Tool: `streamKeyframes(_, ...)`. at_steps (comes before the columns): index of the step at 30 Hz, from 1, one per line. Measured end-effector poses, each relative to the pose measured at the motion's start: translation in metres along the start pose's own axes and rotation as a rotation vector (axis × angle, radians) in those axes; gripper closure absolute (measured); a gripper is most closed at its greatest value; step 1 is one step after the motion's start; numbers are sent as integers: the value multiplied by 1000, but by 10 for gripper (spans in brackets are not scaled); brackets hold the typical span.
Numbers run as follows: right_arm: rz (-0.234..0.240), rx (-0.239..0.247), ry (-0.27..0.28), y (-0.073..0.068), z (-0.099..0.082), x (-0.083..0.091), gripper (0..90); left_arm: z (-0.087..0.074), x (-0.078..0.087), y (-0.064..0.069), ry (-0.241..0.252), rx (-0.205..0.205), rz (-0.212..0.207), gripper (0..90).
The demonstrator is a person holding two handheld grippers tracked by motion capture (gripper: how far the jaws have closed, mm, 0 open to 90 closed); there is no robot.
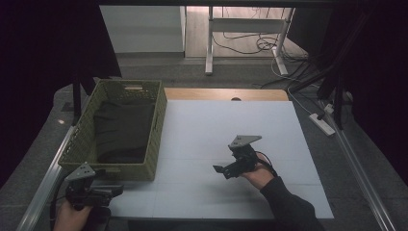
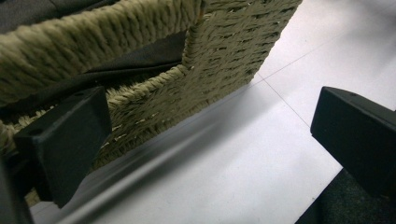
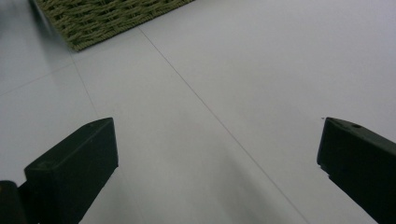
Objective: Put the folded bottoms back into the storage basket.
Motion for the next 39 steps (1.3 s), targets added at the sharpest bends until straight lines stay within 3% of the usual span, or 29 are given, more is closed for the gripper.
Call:
streamKeyframes(12,-51,-71,21,6,-30,39,0,0,-1,-2,-11,9,10,0)
streamKeyframes(23,-126,-103,-46,8,-64,63,0,0,-2,-2,-18,18,10,0)
streamKeyframes(39,-201,-200,-39,6,-98,105,0,1,-3,-2,-31,13,10,0)
Point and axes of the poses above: each handheld gripper's, and its own axes: x roughly backward along the jaws, z roughly out of its top, y roughly to its right, the point moved 3 cm from there along -x, roughly forward along the jaws, and after that the axes turned 4 degrees about -z, right-handed, at the moved point
